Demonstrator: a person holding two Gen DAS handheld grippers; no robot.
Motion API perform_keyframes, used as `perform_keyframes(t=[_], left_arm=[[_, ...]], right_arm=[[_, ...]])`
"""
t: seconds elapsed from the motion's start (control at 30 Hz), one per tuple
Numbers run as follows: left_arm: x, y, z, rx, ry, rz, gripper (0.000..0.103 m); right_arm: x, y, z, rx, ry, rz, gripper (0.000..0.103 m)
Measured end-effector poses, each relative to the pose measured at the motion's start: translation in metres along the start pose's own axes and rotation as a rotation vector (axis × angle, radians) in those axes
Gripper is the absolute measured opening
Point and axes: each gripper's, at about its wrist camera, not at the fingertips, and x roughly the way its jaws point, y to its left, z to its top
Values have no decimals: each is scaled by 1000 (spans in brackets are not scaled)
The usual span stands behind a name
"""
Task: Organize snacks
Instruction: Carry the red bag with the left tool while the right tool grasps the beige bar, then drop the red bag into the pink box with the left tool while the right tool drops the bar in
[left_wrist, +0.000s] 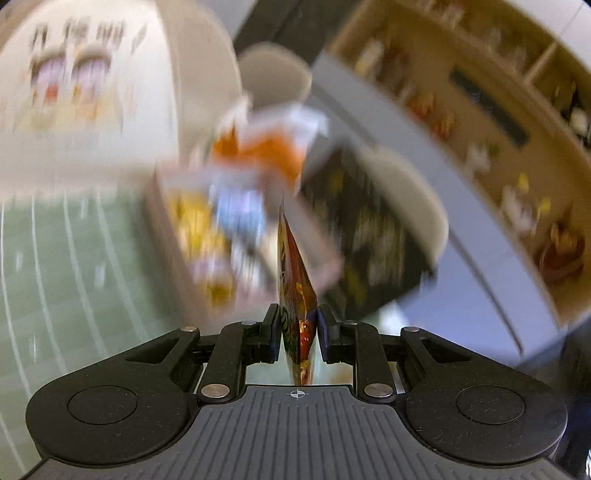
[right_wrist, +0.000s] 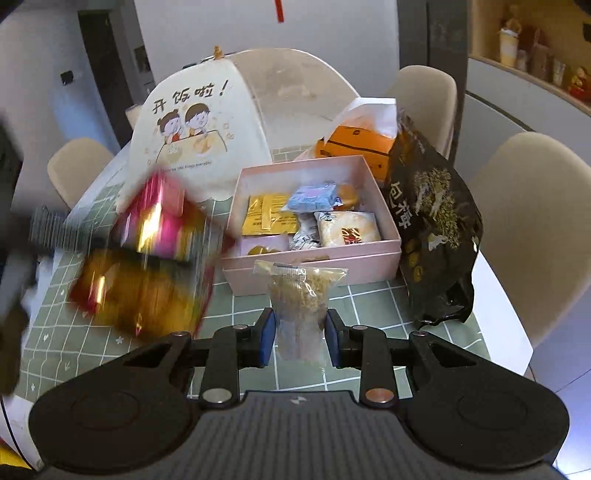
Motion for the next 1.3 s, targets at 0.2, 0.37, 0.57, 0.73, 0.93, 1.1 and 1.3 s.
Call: perform_keyframes(t=[0.2,0.37,0.57,0.73,0.93,1.1,1.3], left_arm=[[40,15,68,-141,-83,-61,28],[43,35,59,-184,-101,-27,28],[35,46,-17,-124,26,72,28],[28,51,-77,-151,117,84,28],[11,41,-100,-132,90,101,28],[0,43,-113,-181,47,148,28],[7,37,-121,-123,11,228,28]], right_arm=[[5,1,-16,41,23,5,28],[2,-8,-24,81,11,-12,28],[13,-23,-18,151,35,-15,28],[17,-17,34,113,-11,50,28],[53,-5,121,115,-31,152,30],[110,2,146,77,38,75,31],[118,3,119,0,48,-23,32]])
